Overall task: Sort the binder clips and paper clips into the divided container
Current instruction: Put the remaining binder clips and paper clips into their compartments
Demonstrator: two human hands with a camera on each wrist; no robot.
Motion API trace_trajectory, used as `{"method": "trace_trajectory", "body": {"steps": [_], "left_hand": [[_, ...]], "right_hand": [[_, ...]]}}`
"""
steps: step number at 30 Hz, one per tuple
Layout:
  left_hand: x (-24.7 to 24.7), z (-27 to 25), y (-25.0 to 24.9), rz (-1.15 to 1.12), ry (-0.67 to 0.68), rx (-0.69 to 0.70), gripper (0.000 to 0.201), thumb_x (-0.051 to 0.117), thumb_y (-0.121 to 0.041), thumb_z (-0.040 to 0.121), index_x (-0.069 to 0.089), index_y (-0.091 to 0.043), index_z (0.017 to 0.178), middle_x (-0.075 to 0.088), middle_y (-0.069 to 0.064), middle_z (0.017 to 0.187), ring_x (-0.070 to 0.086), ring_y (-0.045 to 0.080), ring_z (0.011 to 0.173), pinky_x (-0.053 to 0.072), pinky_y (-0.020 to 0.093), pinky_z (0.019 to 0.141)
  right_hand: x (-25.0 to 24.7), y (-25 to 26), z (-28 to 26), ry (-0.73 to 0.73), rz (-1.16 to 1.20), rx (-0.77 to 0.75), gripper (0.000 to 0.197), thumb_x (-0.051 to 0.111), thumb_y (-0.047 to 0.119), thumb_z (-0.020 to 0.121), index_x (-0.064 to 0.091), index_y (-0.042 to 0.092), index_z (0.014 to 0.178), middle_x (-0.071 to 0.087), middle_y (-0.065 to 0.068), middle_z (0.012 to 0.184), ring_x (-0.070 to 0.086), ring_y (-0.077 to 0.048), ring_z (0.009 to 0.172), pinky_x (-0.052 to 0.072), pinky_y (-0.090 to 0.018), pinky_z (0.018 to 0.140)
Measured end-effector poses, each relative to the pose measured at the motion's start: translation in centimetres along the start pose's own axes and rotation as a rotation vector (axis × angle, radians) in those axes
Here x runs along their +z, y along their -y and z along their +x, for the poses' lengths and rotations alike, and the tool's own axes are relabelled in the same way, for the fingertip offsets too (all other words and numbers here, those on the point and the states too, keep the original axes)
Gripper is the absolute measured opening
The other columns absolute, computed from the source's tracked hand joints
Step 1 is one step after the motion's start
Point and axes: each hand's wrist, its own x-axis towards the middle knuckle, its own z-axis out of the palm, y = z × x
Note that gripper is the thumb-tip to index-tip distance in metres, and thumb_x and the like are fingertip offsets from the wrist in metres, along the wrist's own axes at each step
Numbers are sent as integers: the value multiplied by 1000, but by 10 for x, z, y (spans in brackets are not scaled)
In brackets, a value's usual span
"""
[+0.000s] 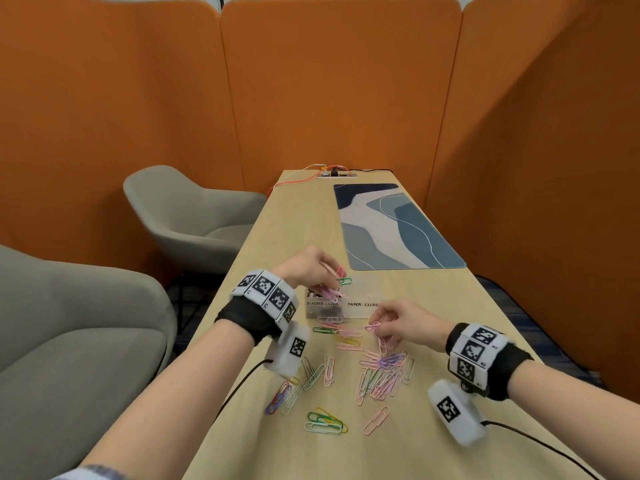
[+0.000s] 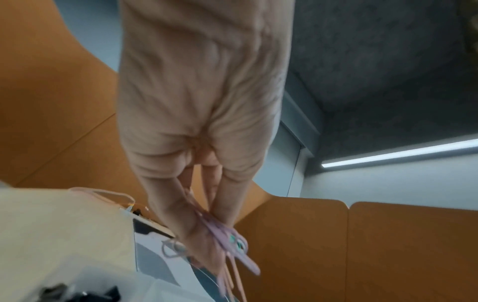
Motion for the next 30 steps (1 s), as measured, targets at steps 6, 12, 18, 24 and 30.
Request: {"method": "trace_trajectory", "body": {"steps": [6,12,18,24,30], "left_hand": [[19,39,-12,-171,-68,-30,20,60,15,81,62,-2,91,61,13,72,65,12,44,56,18,48],[47,73,-6,-8,-195,-147,8,62,6,83,65,0,80,67,15,75,71,23,60,62,36,67],[56,81,-7,257,-165,-134,23,66,3,73,72,4,96,74,16,93,72,27,87,60,41,82],[55,76,-8,106,0,-114,28,56,-11,91,63,5,112,65,15,97,66,30,92,58,44,84],[32,51,-12,-112,-57,1,31,38,-12,98,60,-3,119,58,10,106,57,21,96,55,29,70]], "right_hand": [[-9,-12,-3,51,232,49,12,62,-5,82,61,3,90,61,-8,69,58,-17,58,54,-24,52],[-15,-19,-7,75,304,68,11,60,-6,83,60,2,91,61,-11,70,58,-20,55,54,-24,51],[-30,-10,-3,34,338,71,11,61,-4,83,61,2,93,63,-12,76,58,-17,61,55,-22,53],[-41,4,6,33,373,75,10,58,-5,85,60,2,92,61,-15,76,58,-17,59,55,-22,54],[-51,27,29,-22,401,80,9,55,-4,87,57,5,89,64,-13,81,60,-19,65,55,-23,56]]}}
